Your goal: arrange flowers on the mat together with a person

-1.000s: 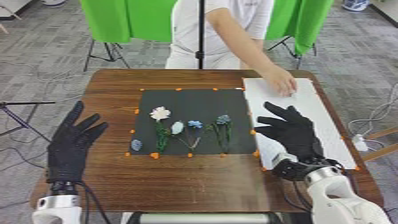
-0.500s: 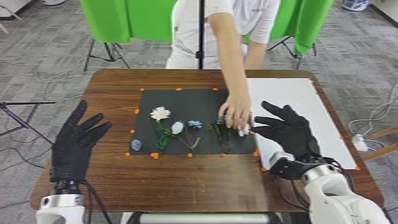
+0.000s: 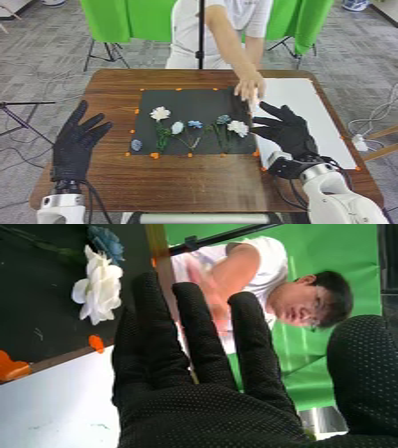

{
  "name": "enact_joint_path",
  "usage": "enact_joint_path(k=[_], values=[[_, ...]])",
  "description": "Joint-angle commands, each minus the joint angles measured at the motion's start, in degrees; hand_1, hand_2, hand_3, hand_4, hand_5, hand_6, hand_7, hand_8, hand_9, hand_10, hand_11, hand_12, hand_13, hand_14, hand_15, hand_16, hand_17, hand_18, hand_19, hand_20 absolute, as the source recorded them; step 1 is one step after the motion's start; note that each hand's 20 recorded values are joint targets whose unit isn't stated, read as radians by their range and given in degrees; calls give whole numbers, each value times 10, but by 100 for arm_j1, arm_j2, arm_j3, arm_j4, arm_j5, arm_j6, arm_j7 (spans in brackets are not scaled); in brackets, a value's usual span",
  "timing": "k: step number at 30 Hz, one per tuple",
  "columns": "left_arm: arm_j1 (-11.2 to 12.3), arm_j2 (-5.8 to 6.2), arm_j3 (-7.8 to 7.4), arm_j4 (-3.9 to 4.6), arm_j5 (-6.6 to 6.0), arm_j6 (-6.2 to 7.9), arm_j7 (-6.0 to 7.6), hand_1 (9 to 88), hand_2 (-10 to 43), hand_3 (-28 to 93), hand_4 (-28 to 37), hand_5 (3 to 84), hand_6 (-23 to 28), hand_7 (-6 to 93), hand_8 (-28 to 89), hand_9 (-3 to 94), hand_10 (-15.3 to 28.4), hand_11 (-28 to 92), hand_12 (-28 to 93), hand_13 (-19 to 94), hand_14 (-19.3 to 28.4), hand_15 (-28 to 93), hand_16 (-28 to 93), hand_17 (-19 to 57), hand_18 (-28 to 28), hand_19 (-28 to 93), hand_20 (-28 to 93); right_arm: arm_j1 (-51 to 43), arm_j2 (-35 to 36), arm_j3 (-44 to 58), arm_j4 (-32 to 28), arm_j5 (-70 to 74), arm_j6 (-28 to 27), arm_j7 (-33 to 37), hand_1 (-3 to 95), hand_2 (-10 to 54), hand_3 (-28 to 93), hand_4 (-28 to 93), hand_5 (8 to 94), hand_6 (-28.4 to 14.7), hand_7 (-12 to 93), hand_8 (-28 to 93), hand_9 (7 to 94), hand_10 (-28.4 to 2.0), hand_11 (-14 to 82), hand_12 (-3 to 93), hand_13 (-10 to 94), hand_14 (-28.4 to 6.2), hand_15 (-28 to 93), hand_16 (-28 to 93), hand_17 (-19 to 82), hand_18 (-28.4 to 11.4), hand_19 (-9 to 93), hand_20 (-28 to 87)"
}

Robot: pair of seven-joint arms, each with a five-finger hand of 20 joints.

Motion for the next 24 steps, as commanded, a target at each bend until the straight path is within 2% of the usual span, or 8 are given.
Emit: enact_joint_path(k=[1, 3, 12, 19, 24], values=[[15, 25, 28, 33, -59, 63, -3, 223, 76, 731, -268, 294, 33, 107, -88, 359, 170, 212, 113, 308, 234, 436, -57, -37, 263, 609, 37, 4, 27, -36, 4, 17, -36, 35, 140, 137, 711, -252, 437, 1, 121, -118, 493, -190, 131, 143, 381, -215, 405, 111, 37, -205, 470, 184], [28, 67, 48, 24, -97, 108, 44, 223, 76, 731, -268, 295, 33, 109, -88, 359, 171, 212, 113, 308, 234, 436, -57, -37, 263, 610, 37, 26, 29, -46, 14, 45, -42, 36, 140, 137, 711, -252, 437, 1, 121, -118, 493, -190, 132, 143, 381, -214, 406, 111, 37, -206, 470, 184], [-22, 58, 56, 40, -103, 98, 49, 225, 76, 733, -266, 301, 38, 111, -89, 359, 173, 215, 113, 308, 236, 441, -59, -31, 263, 610, 31, 115, 68, -101, 37, 70, -28, 31, 140, 137, 711, -251, 439, 1, 123, -118, 494, -190, 133, 143, 382, -214, 408, 109, 37, -205, 469, 184], [-1, 116, 86, 17, -165, 182, 102, 226, 75, 733, -265, 302, 39, 114, -90, 360, 174, 218, 113, 308, 238, 444, -60, -30, 263, 612, 25, 126, 72, -85, 46, 105, -57, 31, 138, 137, 714, -251, 439, 1, 125, -119, 495, -189, 133, 143, 382, -214, 407, 109, 37, -204, 468, 184], [14, 135, 88, 3, -171, 190, 118, 226, 76, 734, -265, 302, 40, 115, -90, 361, 174, 218, 112, 309, 237, 443, -61, -30, 263, 615, 22, 119, 66, -79, 42, 112, -87, 41, 138, 137, 715, -251, 439, 2, 126, -119, 495, -188, 133, 143, 382, -214, 406, 109, 37, -204, 467, 185]])
